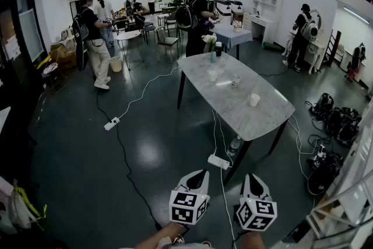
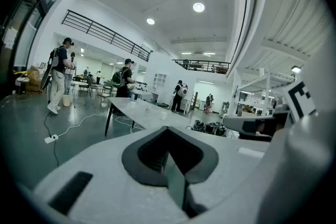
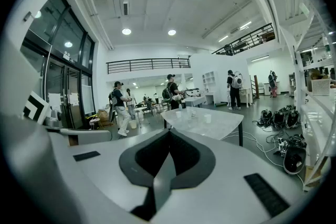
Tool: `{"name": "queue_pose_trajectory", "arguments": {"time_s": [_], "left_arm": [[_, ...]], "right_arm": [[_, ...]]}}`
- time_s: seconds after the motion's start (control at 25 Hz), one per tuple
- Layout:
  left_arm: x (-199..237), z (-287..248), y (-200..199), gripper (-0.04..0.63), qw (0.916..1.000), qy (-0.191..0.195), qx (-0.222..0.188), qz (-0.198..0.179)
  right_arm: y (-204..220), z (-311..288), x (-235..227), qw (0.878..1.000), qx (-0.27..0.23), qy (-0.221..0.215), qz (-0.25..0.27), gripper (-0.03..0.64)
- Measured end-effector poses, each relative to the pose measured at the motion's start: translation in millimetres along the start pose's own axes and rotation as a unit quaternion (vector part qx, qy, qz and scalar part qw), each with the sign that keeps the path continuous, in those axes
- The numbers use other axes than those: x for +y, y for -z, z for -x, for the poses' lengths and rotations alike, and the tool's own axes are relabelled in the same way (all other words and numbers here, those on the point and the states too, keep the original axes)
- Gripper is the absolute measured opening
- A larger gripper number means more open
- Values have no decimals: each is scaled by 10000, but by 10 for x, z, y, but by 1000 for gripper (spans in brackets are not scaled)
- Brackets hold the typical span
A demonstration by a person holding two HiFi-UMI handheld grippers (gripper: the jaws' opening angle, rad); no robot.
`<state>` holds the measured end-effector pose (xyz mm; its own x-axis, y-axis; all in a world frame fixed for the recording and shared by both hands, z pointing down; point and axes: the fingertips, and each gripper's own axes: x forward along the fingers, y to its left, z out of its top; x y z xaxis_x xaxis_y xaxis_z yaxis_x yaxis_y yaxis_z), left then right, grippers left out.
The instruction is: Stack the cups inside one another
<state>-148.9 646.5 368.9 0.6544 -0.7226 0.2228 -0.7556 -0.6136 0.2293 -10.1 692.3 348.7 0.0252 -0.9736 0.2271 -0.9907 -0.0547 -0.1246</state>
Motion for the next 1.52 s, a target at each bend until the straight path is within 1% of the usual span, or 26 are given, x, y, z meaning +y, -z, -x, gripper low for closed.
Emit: {"name": "queue_pose_trajectory", "arguments": {"time_s": [0.24,0.44,0.64,0.88,1.04,1.28,1.52], "left_arm": [[59,92,60,-5,9999,-93,3,74],[235,169,61,-5,9999,-144,-15,88],[529,230,4,-5,9997,-234,-30,47],[1009,295,-28,-5,9993,-361,-8,13],[1281,313,-26,-5,9989,-471,13,81],[1520,241,-71,-5,9985,-529,31,119],[1711,3,-90,-5,9982,-575,63,147]], "right_arm": [[56,56,46,10000,38,-5,16,8],[68,5,203,10000,-3,-21,-20,8],[0,-139,353,9998,-142,61,-103,8],[39,-376,563,9996,-116,187,-187,8],[66,-499,678,9996,-56,232,-142,8],[93,-703,740,9996,83,260,-101,8],[130,-1029,701,9995,195,221,-61,8]]}}
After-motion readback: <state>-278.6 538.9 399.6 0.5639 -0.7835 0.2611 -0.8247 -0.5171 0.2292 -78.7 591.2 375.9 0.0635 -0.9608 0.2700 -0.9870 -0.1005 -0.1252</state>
